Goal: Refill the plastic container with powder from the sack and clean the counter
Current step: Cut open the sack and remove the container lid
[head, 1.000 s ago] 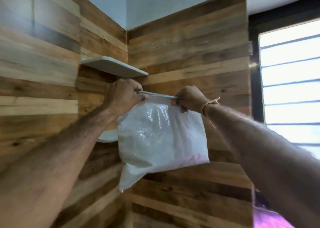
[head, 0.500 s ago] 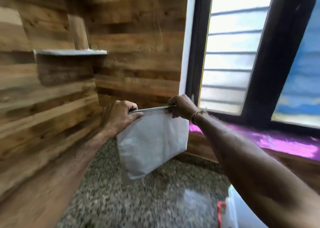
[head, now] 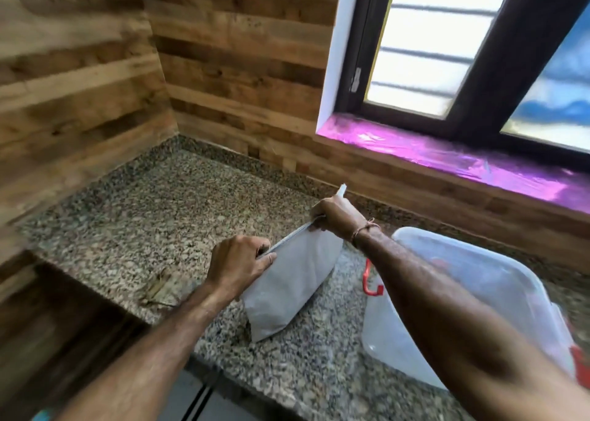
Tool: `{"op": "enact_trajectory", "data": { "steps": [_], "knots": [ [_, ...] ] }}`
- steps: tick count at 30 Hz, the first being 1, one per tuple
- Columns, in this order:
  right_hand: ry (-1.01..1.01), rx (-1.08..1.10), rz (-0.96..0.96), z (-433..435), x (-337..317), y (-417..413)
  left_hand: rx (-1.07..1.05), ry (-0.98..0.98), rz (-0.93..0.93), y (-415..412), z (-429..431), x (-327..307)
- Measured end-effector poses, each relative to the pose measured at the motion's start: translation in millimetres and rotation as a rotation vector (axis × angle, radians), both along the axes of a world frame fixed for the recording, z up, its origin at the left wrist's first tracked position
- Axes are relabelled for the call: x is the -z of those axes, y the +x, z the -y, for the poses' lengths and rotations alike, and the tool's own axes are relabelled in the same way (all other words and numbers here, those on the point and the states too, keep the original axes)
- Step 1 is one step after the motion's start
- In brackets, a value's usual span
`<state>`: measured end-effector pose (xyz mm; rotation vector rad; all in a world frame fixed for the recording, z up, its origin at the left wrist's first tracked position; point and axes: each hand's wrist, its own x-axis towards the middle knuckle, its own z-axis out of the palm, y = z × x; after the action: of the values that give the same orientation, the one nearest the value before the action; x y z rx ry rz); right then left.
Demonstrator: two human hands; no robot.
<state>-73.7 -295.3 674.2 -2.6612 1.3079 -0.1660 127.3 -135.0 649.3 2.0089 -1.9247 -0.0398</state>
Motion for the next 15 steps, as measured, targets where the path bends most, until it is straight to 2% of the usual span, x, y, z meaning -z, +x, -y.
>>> {"op": "enact_trajectory", "data": {
  "steps": [4, 8, 11, 13, 15],
  "knots": [
    [0.007, 0.021, 0.040, -18, 9, 0, -0.024, 0.018, 0.000, -3, -18, 7],
    [0.026, 0.074, 0.038, -40, 5, -1, 0.002, 0.179, -0.019, 3, -29, 3],
    [-0.003, -0.016, -0.004, -64, 4, 4, -0.011, 0.335, -0.061, 18, -40, 0],
    [0.013, -0.128, 0.028, -84, 9, 16, 0.011, 0.385, -0.210, 31, -48, -4],
    [0.034, -0.213, 0.085, -103, 16, 30, 0.021, 0.394, -0.480, 40, -52, -10]
  ]
}}
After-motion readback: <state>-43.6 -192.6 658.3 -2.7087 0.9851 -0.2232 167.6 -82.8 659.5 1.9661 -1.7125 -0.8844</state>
